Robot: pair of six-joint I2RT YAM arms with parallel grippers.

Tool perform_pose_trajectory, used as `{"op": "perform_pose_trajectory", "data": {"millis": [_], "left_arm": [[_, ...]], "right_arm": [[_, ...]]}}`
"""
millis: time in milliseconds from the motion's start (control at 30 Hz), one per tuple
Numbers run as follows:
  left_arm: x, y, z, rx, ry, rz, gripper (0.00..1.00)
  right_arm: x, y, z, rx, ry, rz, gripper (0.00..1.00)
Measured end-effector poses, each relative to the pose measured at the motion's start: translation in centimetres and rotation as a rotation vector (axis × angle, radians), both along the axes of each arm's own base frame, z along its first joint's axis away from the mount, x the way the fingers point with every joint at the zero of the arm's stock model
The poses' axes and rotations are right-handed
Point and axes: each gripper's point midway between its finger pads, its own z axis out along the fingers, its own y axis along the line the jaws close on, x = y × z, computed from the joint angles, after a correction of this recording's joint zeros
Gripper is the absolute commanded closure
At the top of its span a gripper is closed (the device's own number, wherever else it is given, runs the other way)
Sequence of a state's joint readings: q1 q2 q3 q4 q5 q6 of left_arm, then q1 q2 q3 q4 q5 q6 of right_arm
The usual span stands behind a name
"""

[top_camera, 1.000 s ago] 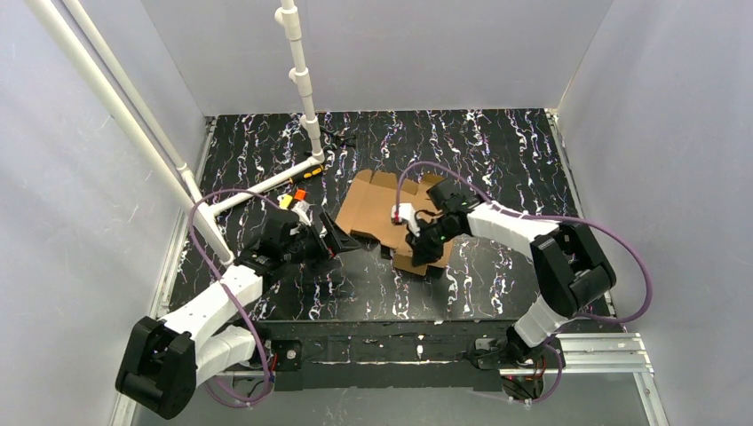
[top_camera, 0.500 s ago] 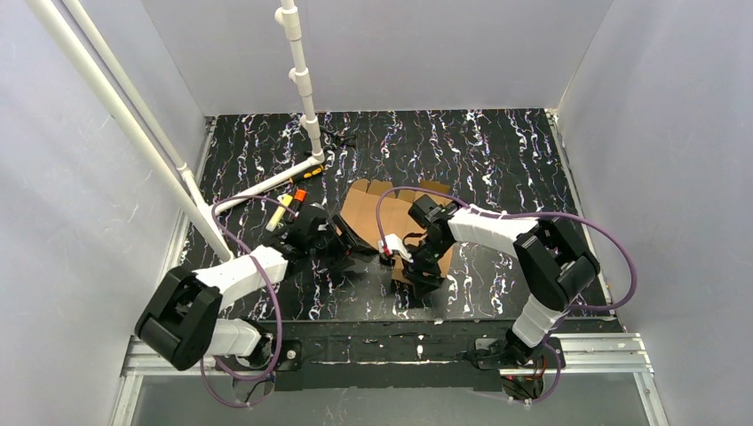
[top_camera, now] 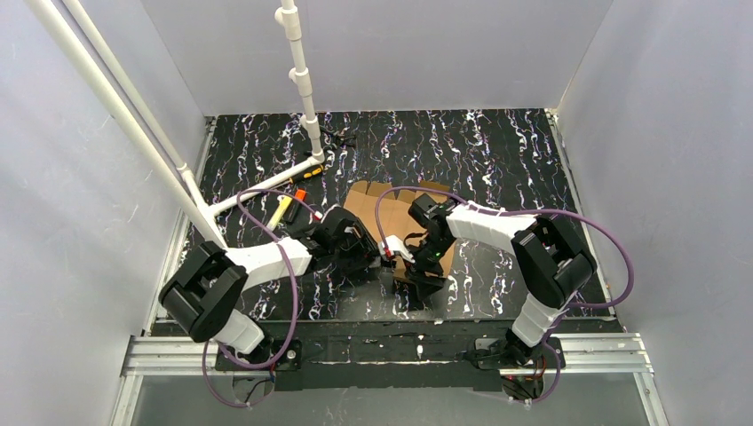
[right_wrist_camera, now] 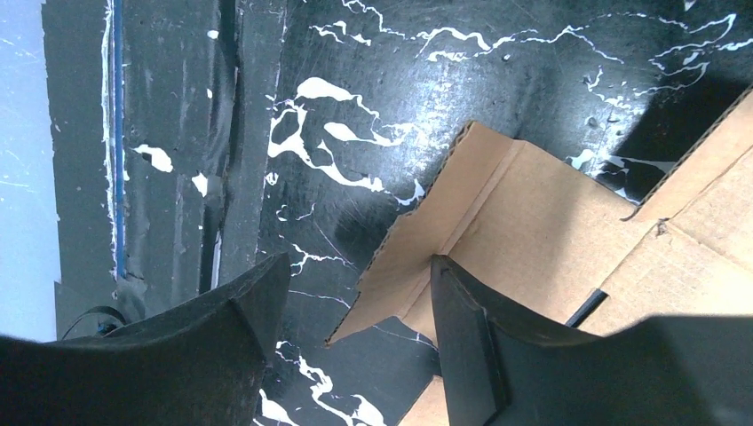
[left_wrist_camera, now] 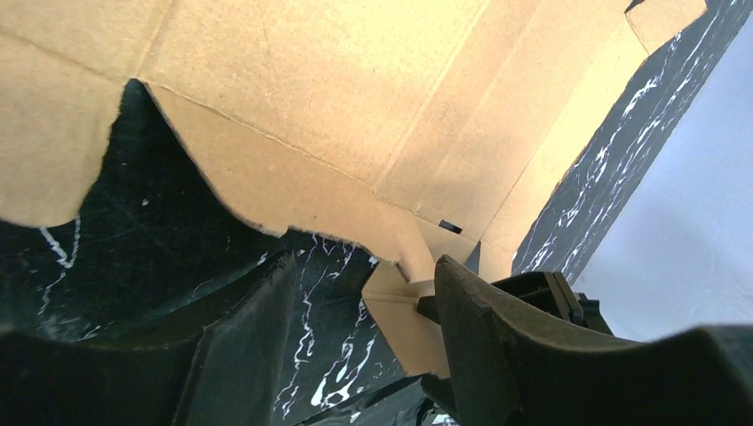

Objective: Fold the paper box

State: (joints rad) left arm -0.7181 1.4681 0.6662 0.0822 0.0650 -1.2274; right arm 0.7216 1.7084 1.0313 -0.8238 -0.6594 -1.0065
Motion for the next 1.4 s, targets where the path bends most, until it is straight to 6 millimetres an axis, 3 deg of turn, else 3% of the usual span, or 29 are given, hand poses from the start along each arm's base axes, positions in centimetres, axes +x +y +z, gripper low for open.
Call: {"op": "perform_pose_trajectory", "data": {"millis": [167, 433, 700, 800, 900, 1033, 1133, 1200, 1300, 1400], "left_arm": [[0.4, -1.0, -0.7, -0.002, 0.014, 0.024, 0.59], [0.8, -1.7, -2.3, 0.017, 0.029, 0.060, 1.00], [1.9, -2.0, -1.4, 0.027, -0.057, 0.040, 1.00], [2.2, -1.5, -0.9, 0.071, -0.125, -0.008, 1.00], [2.6, -0.7, 0.1, 0.130, -0.224, -0.074, 1.00], [2.7, 0.6, 0.9, 0.203, -0.319, -0.139, 1.00], [2.6, 1.4, 1.4, 0.256, -0.383, -0.197, 1.00], [2.6, 1.8, 1.6, 0.284, -0.419, -0.233, 1.00], [2.4, 2.3, 2.1, 0.311, -0.465, -0.273, 1.00], [2.3, 2.9, 3.0, 0.333, -0.514, -0.293, 1.00]], "right_arm": [[-0.2, -0.2, 0.1, -0.004, 0.004, 0.011, 0.33], [-0.5, -0.3, 0.8, 0.011, 0.015, 0.061, 0.33], [-1.5, -0.6, 2.1, 0.052, 0.109, 0.118, 0.31], [-0.7, -0.7, 3.0, 0.071, 0.122, 0.079, 0.29], [1.6, -0.9, 4.4, 0.101, 0.094, -0.039, 0.24], [8.9, -4.1, 7.2, 0.172, -0.019, -0.363, 0.03], [14.7, -7.5, 9.2, 0.192, -0.157, -0.628, 0.02], [17.3, -9.0, 10.0, 0.190, -0.226, -0.746, 0.02], [20.1, -10.0, 10.1, 0.176, -0.237, -0.868, 0.02], [22.1, -10.2, 8.3, 0.161, -0.193, -0.943, 0.02]]}}
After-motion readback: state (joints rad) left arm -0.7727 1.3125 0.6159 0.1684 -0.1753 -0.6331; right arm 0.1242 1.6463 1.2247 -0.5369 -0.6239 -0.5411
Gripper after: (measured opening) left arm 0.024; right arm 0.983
